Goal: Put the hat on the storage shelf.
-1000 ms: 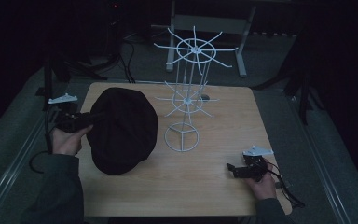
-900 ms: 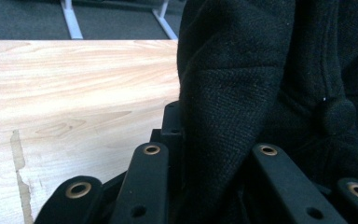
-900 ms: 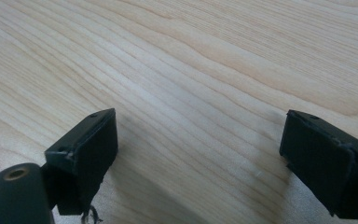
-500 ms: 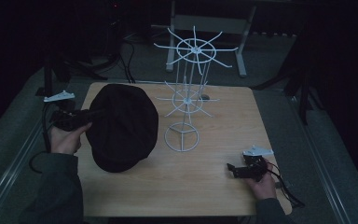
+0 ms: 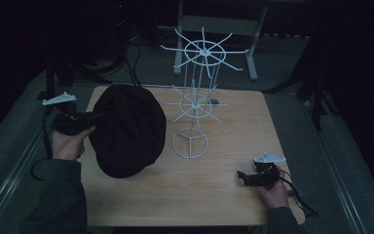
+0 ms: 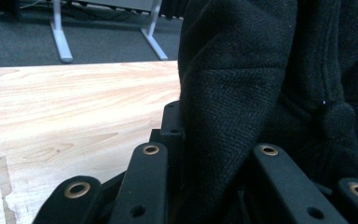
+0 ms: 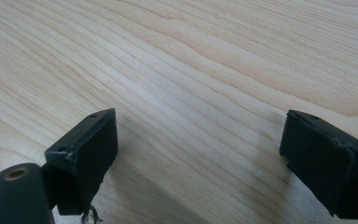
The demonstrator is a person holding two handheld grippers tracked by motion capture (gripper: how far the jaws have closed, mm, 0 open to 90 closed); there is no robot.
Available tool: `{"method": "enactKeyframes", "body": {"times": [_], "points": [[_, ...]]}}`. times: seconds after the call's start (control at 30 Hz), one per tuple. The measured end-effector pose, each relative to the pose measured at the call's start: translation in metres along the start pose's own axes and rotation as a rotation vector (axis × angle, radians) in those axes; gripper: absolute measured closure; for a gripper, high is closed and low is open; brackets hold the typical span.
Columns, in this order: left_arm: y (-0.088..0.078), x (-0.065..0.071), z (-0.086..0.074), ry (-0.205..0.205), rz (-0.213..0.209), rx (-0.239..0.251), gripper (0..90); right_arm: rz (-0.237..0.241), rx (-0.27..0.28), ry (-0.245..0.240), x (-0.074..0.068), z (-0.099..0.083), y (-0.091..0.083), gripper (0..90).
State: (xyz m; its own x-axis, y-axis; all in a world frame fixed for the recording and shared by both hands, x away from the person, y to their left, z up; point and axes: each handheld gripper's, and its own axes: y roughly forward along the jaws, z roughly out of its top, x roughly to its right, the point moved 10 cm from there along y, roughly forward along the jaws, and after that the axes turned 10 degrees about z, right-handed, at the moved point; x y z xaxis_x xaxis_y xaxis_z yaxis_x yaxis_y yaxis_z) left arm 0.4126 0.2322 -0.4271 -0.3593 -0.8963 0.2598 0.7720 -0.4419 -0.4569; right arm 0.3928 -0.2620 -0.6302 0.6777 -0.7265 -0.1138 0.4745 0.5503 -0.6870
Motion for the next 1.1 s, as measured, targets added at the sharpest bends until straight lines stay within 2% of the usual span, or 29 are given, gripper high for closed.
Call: {"method": "enactKeyframes", "body": {"times": [1.1], "points": [[-0.006,0.014,0.02,0.023,-0.047,0.035,76.3,0.0,0.002,0.003,0.0,0.0,0.0,11.1]]}}
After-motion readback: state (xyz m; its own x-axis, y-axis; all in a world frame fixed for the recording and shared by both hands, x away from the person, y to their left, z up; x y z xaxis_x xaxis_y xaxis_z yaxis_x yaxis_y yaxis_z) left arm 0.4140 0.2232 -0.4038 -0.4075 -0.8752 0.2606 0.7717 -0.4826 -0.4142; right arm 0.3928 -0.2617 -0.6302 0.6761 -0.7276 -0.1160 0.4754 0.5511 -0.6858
